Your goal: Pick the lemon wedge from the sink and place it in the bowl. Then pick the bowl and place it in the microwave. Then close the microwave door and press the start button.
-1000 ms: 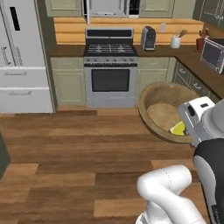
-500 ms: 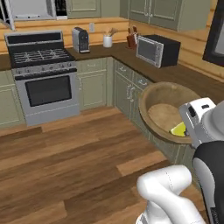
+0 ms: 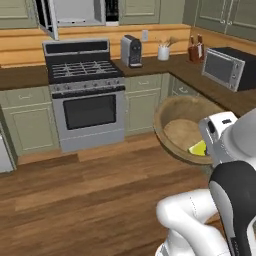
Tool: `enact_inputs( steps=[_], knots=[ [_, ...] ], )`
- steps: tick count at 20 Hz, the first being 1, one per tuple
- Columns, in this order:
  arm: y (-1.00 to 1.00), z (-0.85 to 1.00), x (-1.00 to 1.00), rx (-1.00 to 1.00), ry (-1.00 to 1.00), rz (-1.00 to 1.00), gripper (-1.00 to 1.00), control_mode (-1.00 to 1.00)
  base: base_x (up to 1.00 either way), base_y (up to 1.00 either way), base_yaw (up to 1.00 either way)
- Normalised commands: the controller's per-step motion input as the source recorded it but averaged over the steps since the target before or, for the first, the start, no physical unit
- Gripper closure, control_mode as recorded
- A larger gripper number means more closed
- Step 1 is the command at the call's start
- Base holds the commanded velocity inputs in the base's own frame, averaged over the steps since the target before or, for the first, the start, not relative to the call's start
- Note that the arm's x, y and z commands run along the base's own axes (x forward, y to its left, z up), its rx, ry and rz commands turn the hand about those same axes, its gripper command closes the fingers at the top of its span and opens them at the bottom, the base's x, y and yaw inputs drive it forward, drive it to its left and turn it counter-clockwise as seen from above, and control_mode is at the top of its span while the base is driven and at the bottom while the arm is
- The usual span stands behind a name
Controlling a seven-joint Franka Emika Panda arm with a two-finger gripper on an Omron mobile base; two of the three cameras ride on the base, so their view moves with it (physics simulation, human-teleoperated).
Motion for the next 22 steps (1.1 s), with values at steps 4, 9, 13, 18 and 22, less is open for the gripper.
enact_inputs(
  steps=[4,9,13,18,22],
  knots=[
    [0.0,0.0,0.0,0.0,0.0,0.0,1.0,1.0,1.0,-0.08,0.49],
    [0.0,0.0,0.0,0.0,0.0,0.0,1.0,1.0,1.0,-0.52,0.3],
    [0.0,0.0,0.0,0.0,0.0,0.0,1.0,1.0,1.0,-0.56,0.09],
    [0.0,0.0,0.0,0.0,0.0,0.0,1.0,1.0,1.0,-0.04,0.14],
    [0.0,0.0,0.0,0.0,0.0,0.0,1.0,1.0,1.0,-0.07,0.24]
  ],
)
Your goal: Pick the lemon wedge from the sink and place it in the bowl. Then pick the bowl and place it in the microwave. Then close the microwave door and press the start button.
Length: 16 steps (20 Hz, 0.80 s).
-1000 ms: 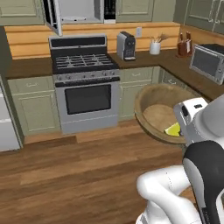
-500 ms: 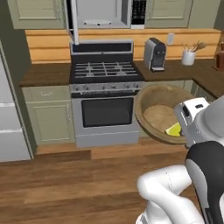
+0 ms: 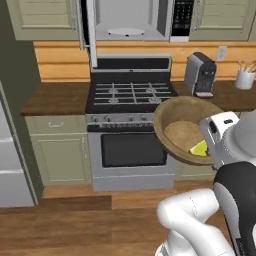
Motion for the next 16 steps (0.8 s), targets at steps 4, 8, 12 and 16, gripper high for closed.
enact_inputs(
  steps=[4,8,12,16],
  knots=[
    [0.0,0.0,0.0,0.0,0.0,0.0,1.0,1.0,1.0,-0.32,0.23],
    [0.0,0.0,0.0,0.0,0.0,0.0,1.0,1.0,1.0,-0.16,0.21],
    [0.0,0.0,0.0,0.0,0.0,0.0,1.0,1.0,1.0,-0.31,0.2],
    [0.0,0.0,0.0,0.0,0.0,0.0,1.0,1.0,0.73,-0.62,0.2]
  ],
)
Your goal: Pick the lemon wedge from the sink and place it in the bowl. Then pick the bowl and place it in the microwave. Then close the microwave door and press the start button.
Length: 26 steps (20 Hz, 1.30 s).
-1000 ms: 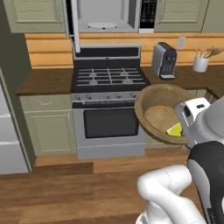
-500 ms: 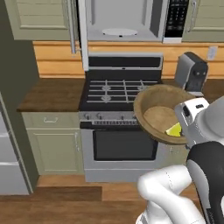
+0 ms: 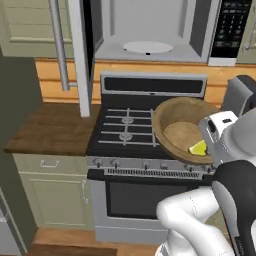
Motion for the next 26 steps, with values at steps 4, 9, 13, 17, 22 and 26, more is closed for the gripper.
enact_inputs(
  steps=[4,9,13,17,22,26],
  knots=[
    [0.0,0.0,0.0,0.0,0.0,0.0,1.0,1.0,0.07,-0.63,0.25],
    [0.0,0.0,0.0,0.0,0.0,0.0,1.0,1.0,0.03,-0.51,0.34],
    [0.0,0.0,0.0,0.0,0.0,0.0,1.0,1.0,0.36,-0.42,0.34],
    [0.0,0.0,0.0,0.0,0.0,0.0,1.0,1.0,0.94,0.0,0.17],
    [0.0,0.0,0.0,0.0,0.0,0.0,1.0,1.0,0.71,0.0,0.1],
    [0.0,0.0,0.0,0.0,0.0,0.0,1.0,1.0,0.33,0.02,0.01]
  ],
)
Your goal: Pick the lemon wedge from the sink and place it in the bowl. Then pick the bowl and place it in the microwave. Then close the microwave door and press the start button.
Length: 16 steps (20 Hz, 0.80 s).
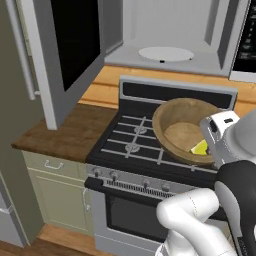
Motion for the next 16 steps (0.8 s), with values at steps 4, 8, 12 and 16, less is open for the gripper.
enact_inputs(
  steps=[4,8,12,16],
  knots=[
    [0.0,0.0,0.0,0.0,0.0,0.0,1.0,1.0,0.61,-0.01,0.11],
    [0.0,0.0,0.0,0.0,0.0,0.0,1.0,1.0,0.34,-0.11,0.18],
    [-0.06,0.56,-0.04,0.03,-0.1,0.01,1.0,-1.0,-0.11,-0.08,0.01],
    [0.02,0.63,0.07,0.0,-0.09,-0.1,1.0,-1.0,0.0,0.0,0.0]
  ],
)
